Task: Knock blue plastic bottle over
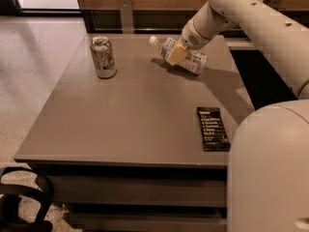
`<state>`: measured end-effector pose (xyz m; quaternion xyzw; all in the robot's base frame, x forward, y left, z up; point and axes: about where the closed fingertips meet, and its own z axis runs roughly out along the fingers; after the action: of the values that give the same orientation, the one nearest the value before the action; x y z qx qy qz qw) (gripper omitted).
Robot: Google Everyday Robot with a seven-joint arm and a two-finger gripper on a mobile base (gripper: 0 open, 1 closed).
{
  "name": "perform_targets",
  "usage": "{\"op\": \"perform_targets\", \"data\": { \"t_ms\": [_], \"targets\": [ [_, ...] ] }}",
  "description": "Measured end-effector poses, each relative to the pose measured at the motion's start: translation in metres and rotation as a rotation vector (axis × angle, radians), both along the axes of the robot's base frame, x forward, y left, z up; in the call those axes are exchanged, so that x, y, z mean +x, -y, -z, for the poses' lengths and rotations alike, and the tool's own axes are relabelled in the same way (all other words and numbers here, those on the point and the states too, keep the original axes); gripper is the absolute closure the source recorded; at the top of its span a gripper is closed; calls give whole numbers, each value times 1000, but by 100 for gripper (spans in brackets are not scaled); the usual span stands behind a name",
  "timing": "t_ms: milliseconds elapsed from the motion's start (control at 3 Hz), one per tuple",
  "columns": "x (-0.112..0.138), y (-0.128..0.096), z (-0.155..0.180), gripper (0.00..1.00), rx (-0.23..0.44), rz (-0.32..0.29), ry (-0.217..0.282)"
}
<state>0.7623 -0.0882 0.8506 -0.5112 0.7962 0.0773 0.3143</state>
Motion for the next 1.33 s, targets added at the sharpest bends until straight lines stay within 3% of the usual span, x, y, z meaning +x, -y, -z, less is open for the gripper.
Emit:
{"op": "perform_targets", "data": {
  "t_ms": [667,1000,1333],
  "targets": [
    [-1,-7,11,100,-11,-26,-69],
    [0,-10,14,87,-11,-29,-74],
    [0,-12,17,63,-12,-32,-78]
  ]
}}
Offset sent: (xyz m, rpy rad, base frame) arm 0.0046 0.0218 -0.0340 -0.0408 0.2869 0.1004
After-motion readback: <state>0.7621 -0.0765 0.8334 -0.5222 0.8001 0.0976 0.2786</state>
